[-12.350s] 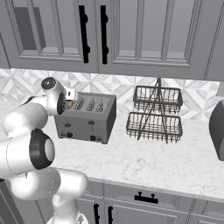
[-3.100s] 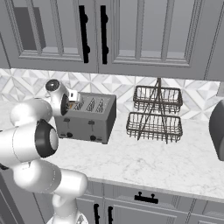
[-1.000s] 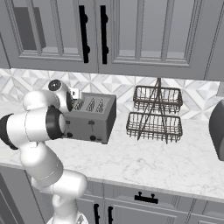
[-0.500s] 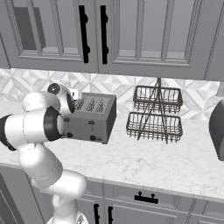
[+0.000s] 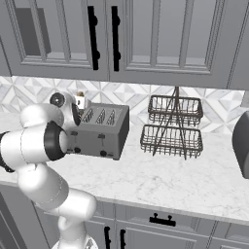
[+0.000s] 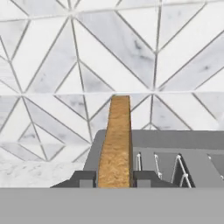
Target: Start the toaster. Once the lever pops up, take the bread to the plate on the dining counter.
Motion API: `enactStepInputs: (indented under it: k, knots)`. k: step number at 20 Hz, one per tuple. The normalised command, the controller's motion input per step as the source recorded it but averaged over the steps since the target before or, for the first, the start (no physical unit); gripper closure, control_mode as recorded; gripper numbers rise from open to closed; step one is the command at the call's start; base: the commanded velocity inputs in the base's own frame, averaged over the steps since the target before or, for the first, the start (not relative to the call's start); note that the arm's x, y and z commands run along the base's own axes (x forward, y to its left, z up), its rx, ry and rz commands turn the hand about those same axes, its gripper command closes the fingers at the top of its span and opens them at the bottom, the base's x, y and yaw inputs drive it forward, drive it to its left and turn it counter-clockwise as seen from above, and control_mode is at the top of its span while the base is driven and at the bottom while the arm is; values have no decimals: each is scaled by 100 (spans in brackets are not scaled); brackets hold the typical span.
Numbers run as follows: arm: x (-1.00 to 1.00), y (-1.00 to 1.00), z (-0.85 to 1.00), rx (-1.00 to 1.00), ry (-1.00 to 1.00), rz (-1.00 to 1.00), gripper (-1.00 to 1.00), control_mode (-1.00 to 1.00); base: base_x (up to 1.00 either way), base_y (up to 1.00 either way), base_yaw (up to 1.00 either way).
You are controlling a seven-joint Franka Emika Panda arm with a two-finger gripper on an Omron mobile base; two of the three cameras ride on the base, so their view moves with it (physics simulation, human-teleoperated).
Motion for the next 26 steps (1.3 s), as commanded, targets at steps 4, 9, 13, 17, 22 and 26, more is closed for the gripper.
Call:
enactStepInputs:
  k: [4, 9, 13, 17, 22, 26]
  knots:
    - [-8, -4, 57, 17, -4, 0, 100, -100, 0, 0, 0]
    - [-45, -9, 55, 21, -2, 0, 100, -100, 0, 0, 0]
    - [-91, -15, 56, 16, 13, 0, 100, -100, 0, 0, 0]
    - [-100, -22, 78, 13, 20, 0, 100, -100, 0, 0, 0]
    - [-100, -26, 69, 5, 24, 0, 100, -100, 0, 0, 0]
    - [-100, -22, 23, 0, 18, -2, 100, -100, 0, 0, 0]
